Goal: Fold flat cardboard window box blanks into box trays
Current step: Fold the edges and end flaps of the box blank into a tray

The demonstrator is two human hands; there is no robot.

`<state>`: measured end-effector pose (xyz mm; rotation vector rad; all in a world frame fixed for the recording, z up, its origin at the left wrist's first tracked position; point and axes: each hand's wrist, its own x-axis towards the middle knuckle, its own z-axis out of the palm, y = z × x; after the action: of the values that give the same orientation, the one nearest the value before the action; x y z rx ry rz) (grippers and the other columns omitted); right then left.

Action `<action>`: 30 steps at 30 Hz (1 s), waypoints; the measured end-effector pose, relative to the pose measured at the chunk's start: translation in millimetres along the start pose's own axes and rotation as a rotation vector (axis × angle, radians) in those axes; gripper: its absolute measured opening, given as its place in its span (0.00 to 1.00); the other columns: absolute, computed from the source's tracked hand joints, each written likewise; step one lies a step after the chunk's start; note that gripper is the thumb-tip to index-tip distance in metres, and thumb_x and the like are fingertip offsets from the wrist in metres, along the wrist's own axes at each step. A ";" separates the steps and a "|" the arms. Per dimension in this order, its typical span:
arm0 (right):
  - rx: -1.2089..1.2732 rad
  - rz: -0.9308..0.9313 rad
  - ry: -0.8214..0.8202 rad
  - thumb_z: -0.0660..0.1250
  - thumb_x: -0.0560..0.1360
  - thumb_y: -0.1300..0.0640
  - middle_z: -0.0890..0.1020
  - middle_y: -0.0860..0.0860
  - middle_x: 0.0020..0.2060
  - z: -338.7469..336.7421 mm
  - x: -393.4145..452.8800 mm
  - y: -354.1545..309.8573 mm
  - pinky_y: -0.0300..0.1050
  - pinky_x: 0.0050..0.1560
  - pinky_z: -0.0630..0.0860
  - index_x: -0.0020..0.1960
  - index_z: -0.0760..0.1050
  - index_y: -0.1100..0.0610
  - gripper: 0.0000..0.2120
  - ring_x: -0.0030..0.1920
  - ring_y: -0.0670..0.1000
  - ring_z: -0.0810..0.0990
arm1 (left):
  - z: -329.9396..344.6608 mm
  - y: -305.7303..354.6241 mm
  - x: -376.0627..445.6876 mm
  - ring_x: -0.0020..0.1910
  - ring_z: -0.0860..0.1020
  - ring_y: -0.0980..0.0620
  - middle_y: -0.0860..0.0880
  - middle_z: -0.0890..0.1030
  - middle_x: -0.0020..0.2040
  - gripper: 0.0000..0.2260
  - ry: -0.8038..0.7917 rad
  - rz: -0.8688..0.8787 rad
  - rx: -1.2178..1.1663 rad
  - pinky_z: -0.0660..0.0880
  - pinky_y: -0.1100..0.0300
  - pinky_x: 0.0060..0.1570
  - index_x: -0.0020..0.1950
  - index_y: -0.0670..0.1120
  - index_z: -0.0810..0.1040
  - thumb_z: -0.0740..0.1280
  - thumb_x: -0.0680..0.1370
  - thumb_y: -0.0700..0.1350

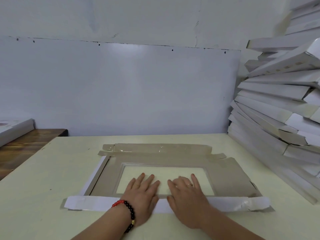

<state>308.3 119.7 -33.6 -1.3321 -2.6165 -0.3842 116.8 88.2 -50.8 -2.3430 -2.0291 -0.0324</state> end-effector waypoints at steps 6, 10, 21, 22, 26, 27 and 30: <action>0.114 -0.052 -0.296 0.35 0.80 0.41 0.38 0.51 0.78 25.3 15.6 -7.4 0.58 0.73 0.33 0.79 0.40 0.56 0.32 0.77 0.50 0.34 | 8.4 1.3 9.5 0.73 0.27 0.50 0.54 0.34 0.77 0.29 -0.101 0.002 0.032 0.29 0.49 0.71 0.78 0.50 0.36 0.39 0.80 0.61; 0.091 -0.015 -0.326 0.33 0.78 0.37 0.36 0.49 0.77 33.1 5.2 31.8 0.53 0.70 0.27 0.79 0.38 0.55 0.35 0.76 0.48 0.33 | 13.0 -35.3 -2.4 0.69 0.24 0.51 0.58 0.32 0.75 0.30 -0.108 -0.046 0.049 0.28 0.52 0.71 0.78 0.53 0.36 0.39 0.79 0.64; 0.090 0.080 -0.352 0.42 0.80 0.35 0.32 0.40 0.73 29.9 -41.7 144.9 0.44 0.73 0.34 0.78 0.35 0.45 0.32 0.72 0.40 0.30 | 3.6 -121.8 -40.0 0.72 0.28 0.53 0.61 0.31 0.72 0.43 -0.161 -0.194 0.060 0.32 0.50 0.73 0.72 0.55 0.29 0.24 0.62 0.75; 0.106 0.046 -0.348 0.44 0.79 0.34 0.33 0.38 0.73 26.8 -47.4 153.0 0.41 0.72 0.33 0.78 0.35 0.44 0.33 0.72 0.39 0.30 | 1.5 -126.8 -43.2 0.73 0.29 0.53 0.61 0.31 0.71 0.44 -0.136 -0.193 0.048 0.33 0.50 0.74 0.72 0.56 0.29 0.25 0.61 0.77; 0.323 -0.030 -0.247 0.60 0.73 0.31 0.48 0.30 0.73 2.1 -74.4 171.0 0.29 0.72 0.42 0.73 0.57 0.36 0.31 0.73 0.30 0.44 | -26.5 -129.6 -51.7 0.71 0.69 0.49 0.55 0.70 0.71 0.40 0.022 0.001 0.179 0.63 0.57 0.68 0.73 0.50 0.69 0.45 0.73 0.74; 0.413 0.008 -0.187 0.68 0.71 0.36 0.58 0.28 0.70 -6.1 -81.3 172.8 0.26 0.71 0.48 0.66 0.70 0.35 0.24 0.71 0.28 0.53 | -29.2 -129.9 -52.1 0.61 0.79 0.50 0.54 0.80 0.62 0.36 0.081 0.057 0.229 0.68 0.60 0.61 0.64 0.49 0.79 0.49 0.74 0.72; 0.346 0.024 -0.047 0.80 0.64 0.50 0.75 0.21 0.50 -14.6 -101.0 175.0 0.24 0.61 0.66 0.39 0.82 0.41 0.09 0.60 0.31 0.74 | -30.7 -124.2 -49.5 0.49 0.83 0.50 0.54 0.84 0.51 0.29 0.214 0.134 0.264 0.76 0.62 0.48 0.53 0.52 0.85 0.48 0.78 0.66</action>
<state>509.8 136.8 -21.8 -1.2644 -2.5485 0.1037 -12.8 55.6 -20.1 -2.2004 -1.6652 -0.0097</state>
